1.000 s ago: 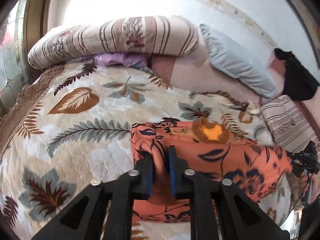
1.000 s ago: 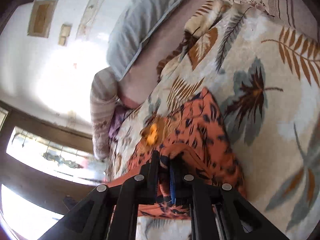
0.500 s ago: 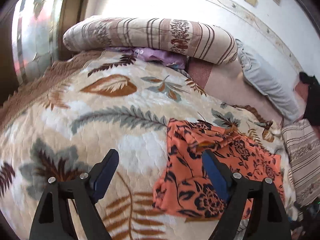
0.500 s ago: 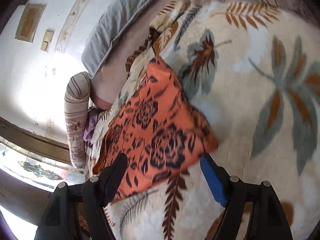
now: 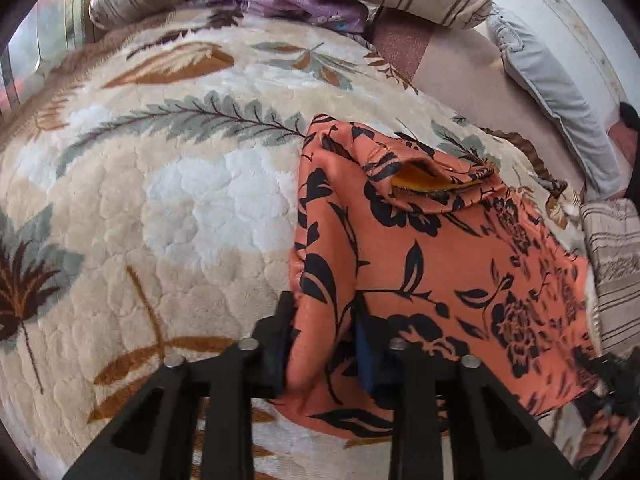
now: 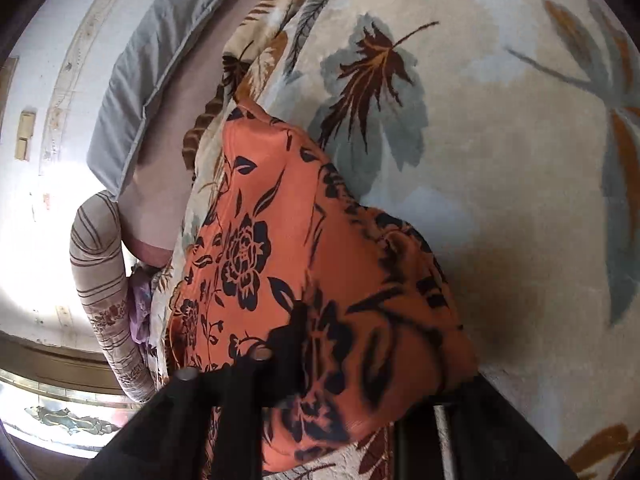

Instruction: Fold small clothes

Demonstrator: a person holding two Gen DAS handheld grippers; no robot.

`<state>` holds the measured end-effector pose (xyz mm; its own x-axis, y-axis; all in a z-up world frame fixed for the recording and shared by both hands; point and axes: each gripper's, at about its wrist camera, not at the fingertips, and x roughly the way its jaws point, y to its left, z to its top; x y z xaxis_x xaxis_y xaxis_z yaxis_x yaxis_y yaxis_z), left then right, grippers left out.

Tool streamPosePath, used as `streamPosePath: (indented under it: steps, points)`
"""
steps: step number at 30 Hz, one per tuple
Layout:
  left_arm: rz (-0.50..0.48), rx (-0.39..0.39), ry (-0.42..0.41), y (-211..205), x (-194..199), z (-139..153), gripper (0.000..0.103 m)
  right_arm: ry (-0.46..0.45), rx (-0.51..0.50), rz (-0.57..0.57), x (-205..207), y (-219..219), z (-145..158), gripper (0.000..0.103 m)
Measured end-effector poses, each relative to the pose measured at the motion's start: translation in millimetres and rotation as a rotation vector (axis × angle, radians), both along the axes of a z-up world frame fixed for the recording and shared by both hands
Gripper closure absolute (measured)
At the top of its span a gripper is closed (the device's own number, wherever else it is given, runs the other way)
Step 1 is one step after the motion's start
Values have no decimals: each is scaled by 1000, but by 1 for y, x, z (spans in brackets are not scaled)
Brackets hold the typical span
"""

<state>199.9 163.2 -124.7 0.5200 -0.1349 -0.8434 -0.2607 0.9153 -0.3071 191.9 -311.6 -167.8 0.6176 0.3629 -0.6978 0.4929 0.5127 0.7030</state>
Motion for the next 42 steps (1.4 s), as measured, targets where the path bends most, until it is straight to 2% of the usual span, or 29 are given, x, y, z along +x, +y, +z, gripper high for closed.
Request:
streamPosePath:
  steps: [2, 5, 7, 9, 10, 12, 13, 14, 15, 16, 17, 19, 22, 24, 27, 28, 29, 30, 33, 35, 36, 37, 38, 40, 42]
  points:
    - [-11, 24, -30, -3, -3, 22, 82, 6, -6, 19, 5, -1, 8, 90]
    - [-40, 28, -137, -9, -31, 68, 83, -94, -56, 74, -6, 0, 58, 93]
    - [-32, 12, -178, -10, -63, 91, 82, -137, -113, 107, -22, 2, 93, 94]
    - [-29, 7, -190, -13, -105, 98, 82, -164, -138, 131, -50, 2, 115, 94]
    - [-27, 5, -172, -14, -125, 91, 79, -167, -139, 140, -65, 0, 118, 94]
    - [-19, 22, -86, -14, -157, 56, 69, -153, -154, 160, -104, -6, 106, 90]
    - [-19, 56, -24, -13, -167, 30, 55, -111, -171, 173, -121, -10, 90, 89]
    - [-8, 85, 57, -9, -174, 3, 54, -33, -192, 192, -133, -12, 66, 82]
    - [-8, 39, 11, 0, -185, -5, 53, 63, -193, 212, -144, -17, 39, 82]
    - [-14, 36, -33, 5, -193, 3, 52, 100, -159, 211, -156, -25, 21, 82]
    - [-8, 75, -11, 8, -195, 11, 48, 40, -120, 195, -170, -34, 20, 82]
    - [35, 134, -34, 17, -199, 32, 47, 53, -222, 158, -185, -44, 39, 72]
    - [43, 142, -102, 25, -197, 60, 46, -12, -316, 103, -194, -55, 74, 72]
    - [-3, 127, -124, 21, -190, 70, 46, -73, -334, 143, -182, -50, 94, 72]
    - [-76, 143, -138, 4, -174, 73, 44, -132, -271, 272, -144, -27, 108, 69]
    - [-96, 146, -135, -6, -166, 71, 41, -136, -239, 327, -129, -17, 106, 58]
    - [-117, 141, -138, -13, -159, 67, 40, -144, -205, 385, -112, -8, 104, 39]
    - [-134, 139, -133, -20, -152, 63, 40, -164, -178, 425, -96, -1, 101, 33]
    - [-173, 139, -76, -34, -124, 39, 35, -138, -60, 472, -39, 3, 76, 32]
    - [-151, 189, -23, -35, -110, 19, 34, -109, 20, 447, 0, -8, 54, 32]
    - [-148, 204, 20, -33, -102, 5, 34, -88, 15, 430, 20, -17, 42, 32]
    - [-143, 176, 38, -27, -99, -4, 28, -70, -23, 368, 38, -31, 32, 32]
    - [-126, 149, 5, -22, -101, -3, 26, -87, -3, 304, 48, -42, 24, 32]
    - [-142, 155, 1, -22, -102, -4, 26, -127, 92, 186, 61, -65, 13, 32]
    - [-147, 166, 5, -22, -104, 0, 26, -137, 84, 120, 59, -74, 17, 32]
